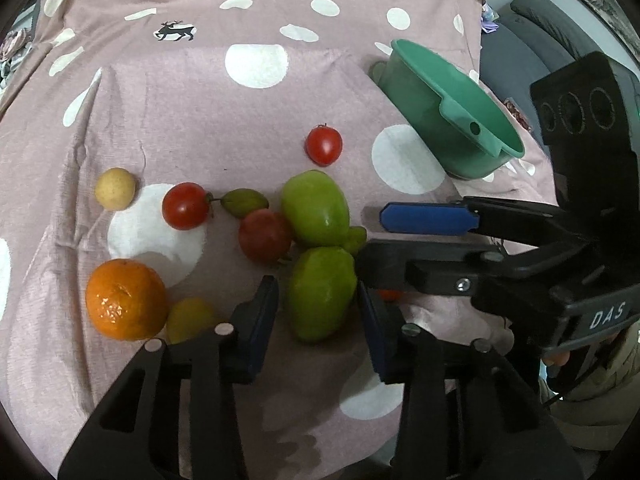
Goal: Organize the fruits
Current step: 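Move both tools toward the fruit pile beside the teal basin, then grasp a green plum with the right tool while the left tool grasps another green plum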
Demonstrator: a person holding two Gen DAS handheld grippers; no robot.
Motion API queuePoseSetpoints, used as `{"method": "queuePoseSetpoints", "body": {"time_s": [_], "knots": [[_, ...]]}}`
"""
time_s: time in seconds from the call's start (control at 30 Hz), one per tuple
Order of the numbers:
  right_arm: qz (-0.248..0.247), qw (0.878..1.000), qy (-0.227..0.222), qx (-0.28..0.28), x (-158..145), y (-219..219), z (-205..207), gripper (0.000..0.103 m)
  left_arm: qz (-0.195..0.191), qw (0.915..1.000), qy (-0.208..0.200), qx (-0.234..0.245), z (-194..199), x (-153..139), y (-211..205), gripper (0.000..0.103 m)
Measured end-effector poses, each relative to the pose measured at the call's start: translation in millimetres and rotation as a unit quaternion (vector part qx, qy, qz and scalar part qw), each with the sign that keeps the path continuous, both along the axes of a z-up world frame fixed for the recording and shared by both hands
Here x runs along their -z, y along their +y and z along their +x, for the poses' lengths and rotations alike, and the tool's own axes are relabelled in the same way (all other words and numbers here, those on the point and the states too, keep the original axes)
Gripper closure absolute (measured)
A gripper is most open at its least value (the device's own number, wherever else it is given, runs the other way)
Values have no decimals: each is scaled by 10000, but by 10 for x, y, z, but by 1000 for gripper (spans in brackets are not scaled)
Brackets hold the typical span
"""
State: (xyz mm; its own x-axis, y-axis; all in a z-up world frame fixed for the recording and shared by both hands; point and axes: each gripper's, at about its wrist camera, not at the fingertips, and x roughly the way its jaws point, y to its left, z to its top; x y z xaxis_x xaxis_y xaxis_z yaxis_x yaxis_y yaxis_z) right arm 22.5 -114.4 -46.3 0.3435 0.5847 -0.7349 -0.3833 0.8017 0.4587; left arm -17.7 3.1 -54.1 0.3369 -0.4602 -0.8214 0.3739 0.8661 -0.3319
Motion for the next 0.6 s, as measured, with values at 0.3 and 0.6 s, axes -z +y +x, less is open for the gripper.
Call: {"method": "queuePoseSetpoints", "body": {"time_s": [0.3, 0.6], "knots": [[-19, 9999, 127, 61, 34, 36, 77, 44, -52, 10000, 31, 30, 13, 15, -22, 66], [-210, 9996, 157, 139, 79, 168, 332, 44, -202, 9998, 43, 8, 56, 49, -28, 67]]}}
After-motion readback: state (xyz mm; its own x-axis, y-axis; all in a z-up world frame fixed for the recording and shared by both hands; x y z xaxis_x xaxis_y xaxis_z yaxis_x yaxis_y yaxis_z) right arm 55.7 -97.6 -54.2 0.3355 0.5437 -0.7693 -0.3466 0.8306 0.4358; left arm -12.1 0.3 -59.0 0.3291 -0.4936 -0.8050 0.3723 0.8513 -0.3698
